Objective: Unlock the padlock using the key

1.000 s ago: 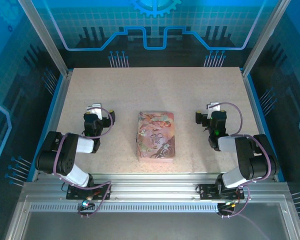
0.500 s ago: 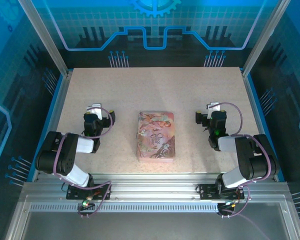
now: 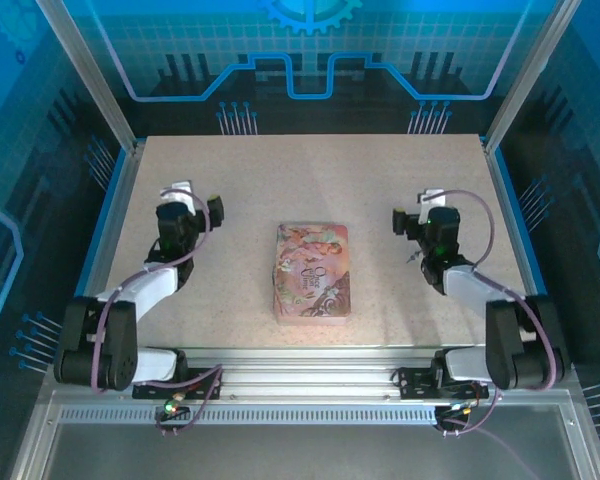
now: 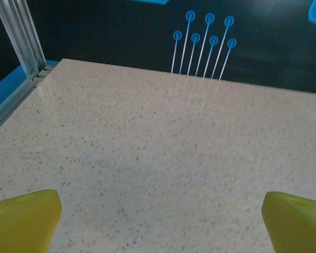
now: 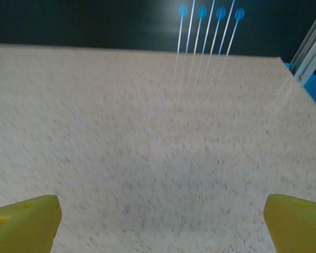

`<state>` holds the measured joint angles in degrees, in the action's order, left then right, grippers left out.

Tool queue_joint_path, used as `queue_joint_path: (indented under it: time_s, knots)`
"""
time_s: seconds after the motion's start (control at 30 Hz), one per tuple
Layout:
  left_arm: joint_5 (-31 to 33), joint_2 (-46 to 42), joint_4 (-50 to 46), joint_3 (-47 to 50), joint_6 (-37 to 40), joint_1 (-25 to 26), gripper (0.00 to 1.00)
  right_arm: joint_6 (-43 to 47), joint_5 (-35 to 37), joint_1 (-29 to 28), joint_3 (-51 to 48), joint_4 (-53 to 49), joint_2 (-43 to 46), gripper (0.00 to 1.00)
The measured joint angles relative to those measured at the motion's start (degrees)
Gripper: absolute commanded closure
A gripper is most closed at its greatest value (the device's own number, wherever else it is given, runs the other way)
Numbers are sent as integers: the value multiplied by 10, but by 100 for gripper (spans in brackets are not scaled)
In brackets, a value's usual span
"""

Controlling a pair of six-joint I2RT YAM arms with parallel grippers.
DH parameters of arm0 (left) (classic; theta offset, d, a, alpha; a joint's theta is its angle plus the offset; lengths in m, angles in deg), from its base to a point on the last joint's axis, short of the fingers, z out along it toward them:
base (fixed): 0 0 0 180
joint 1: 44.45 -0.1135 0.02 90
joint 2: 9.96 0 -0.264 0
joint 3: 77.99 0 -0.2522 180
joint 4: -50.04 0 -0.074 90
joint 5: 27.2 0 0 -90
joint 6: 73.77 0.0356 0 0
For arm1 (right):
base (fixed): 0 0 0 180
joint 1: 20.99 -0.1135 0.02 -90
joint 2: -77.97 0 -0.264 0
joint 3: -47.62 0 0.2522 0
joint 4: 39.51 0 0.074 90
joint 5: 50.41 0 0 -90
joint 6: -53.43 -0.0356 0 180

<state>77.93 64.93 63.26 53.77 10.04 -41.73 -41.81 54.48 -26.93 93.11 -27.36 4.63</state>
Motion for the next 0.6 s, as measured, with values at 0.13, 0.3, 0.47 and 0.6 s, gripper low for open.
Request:
queue_joint_path:
  time_s: [0.13,0.3,0.47,0.6]
  knots:
    - [-41,-33,-108,-57,-94,-4,1,-129,-30,12,58,-134,82,0]
    - [-166,-53,-176,-71,-193,-9,8,-226,-139,40,116,-245,101,0]
    - [-270,-61,-241,-64,-261,14,13,-261,-242,10,116,-360,101,14]
    - [-330,-100,-256,-9,-311,64,20,-276,-290,-41,105,-416,108,21]
